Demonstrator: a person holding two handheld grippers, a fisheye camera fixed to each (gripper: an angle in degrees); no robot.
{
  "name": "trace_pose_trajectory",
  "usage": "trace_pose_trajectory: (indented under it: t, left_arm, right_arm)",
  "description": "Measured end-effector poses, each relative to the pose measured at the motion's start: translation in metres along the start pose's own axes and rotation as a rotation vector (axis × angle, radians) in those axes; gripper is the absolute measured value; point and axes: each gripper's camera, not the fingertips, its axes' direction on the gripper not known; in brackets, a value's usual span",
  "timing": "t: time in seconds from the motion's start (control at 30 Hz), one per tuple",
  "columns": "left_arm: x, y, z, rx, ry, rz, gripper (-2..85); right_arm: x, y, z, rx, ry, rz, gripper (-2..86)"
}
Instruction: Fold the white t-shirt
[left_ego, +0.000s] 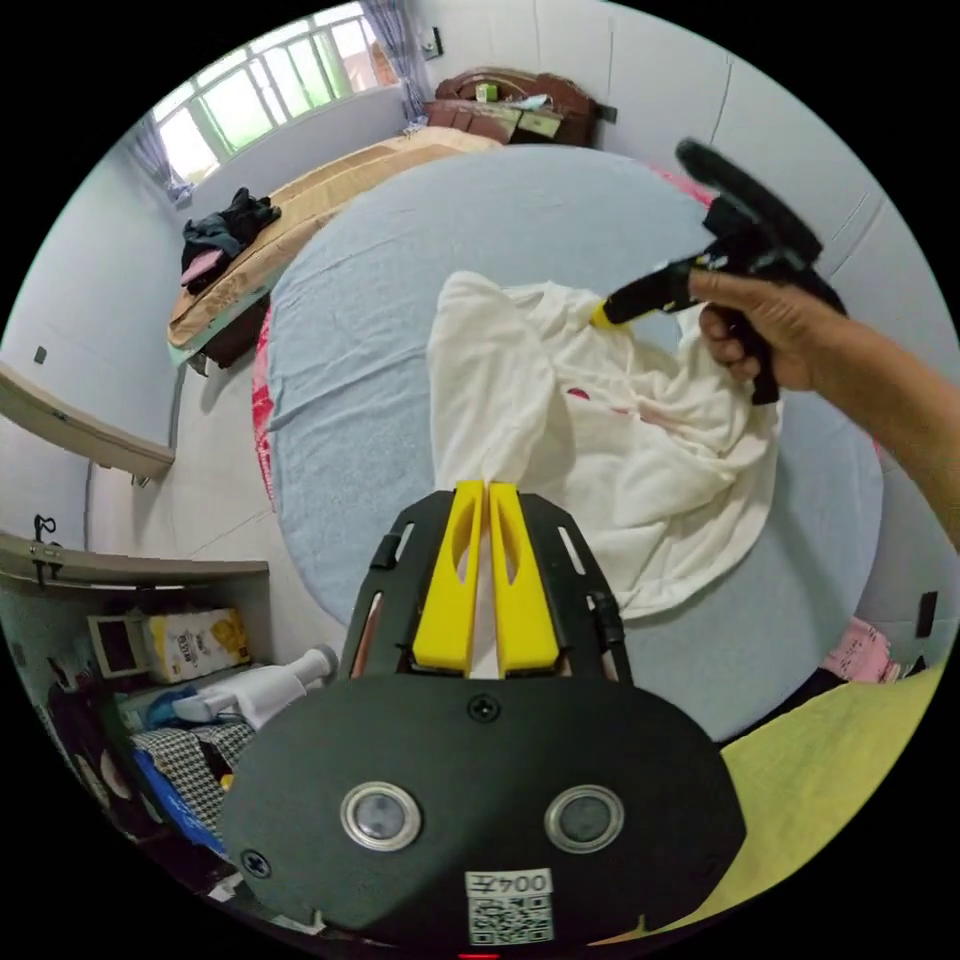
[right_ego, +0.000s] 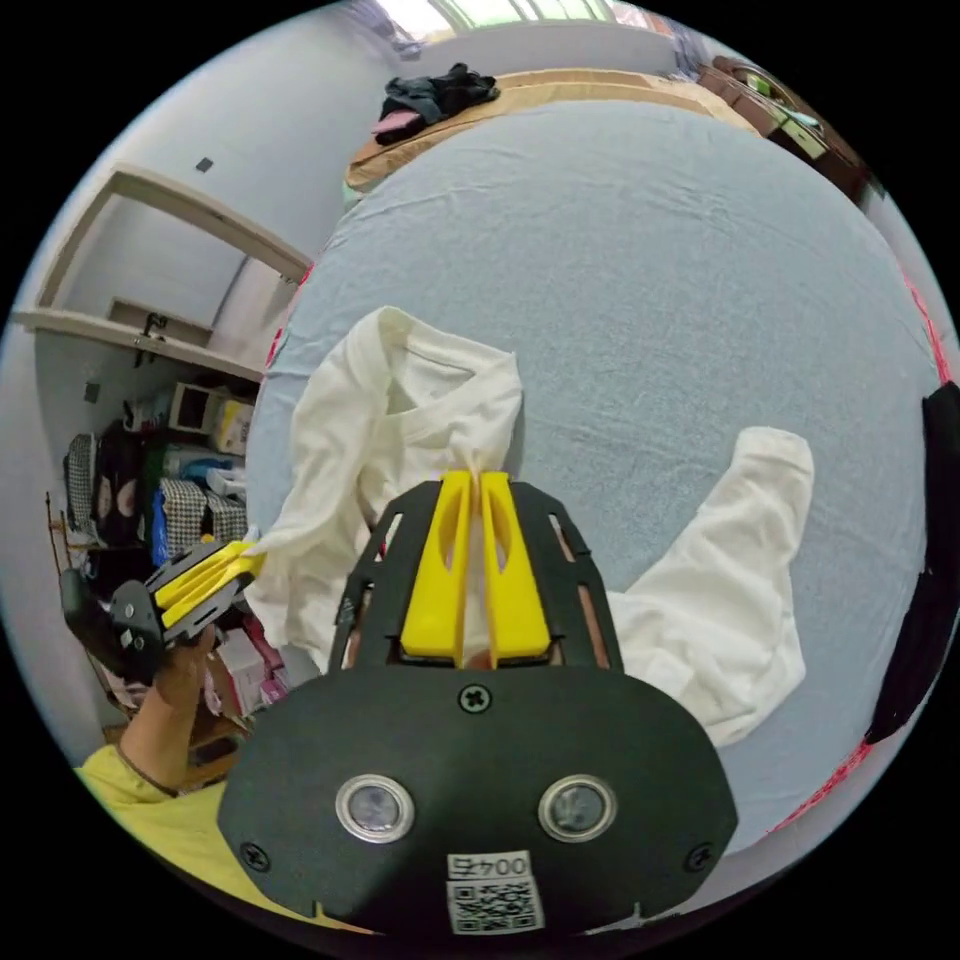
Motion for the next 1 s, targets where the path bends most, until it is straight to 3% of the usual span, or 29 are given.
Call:
trace_pose_trajectory:
  t: [0.17, 0.37, 0.53, 0.73, 1.0]
  left_arm:
    - [-0.057, 0.018, -0.097, 0.246, 0.106, -0.128, 0.6]
    - [-0.113, 0.050, -0.232, 0.642, 0.217, -0.247, 0.5]
    - [-0.116, 0.091, -0.336, 0.923, 0.275, -0.201, 0.5]
    - [-0.087, 0.149, -0.445, 1.136, 0.342, -0.046, 0.6]
    - [-0.081, 0.160, -0.520, 1.229, 0.425, 0.038, 0.7]
  right_arm:
    - [0.010, 0.020, -0.092, 0.263, -0.195, 0.007, -0.5]
    - [-0.012, 0.084, -0.319, 0.671, -0.053, -0.143, -0.8]
    - [-0.057, 0.208, -0.523, 1.023, -0.019, -0.343, -0.8]
    - [-0.115, 0.343, -0.651, 1.156, 0.017, -0.514, -0.8]
    - [-0.153, 0.401, -0.725, 1.213, 0.056, -0.562, -0.8]
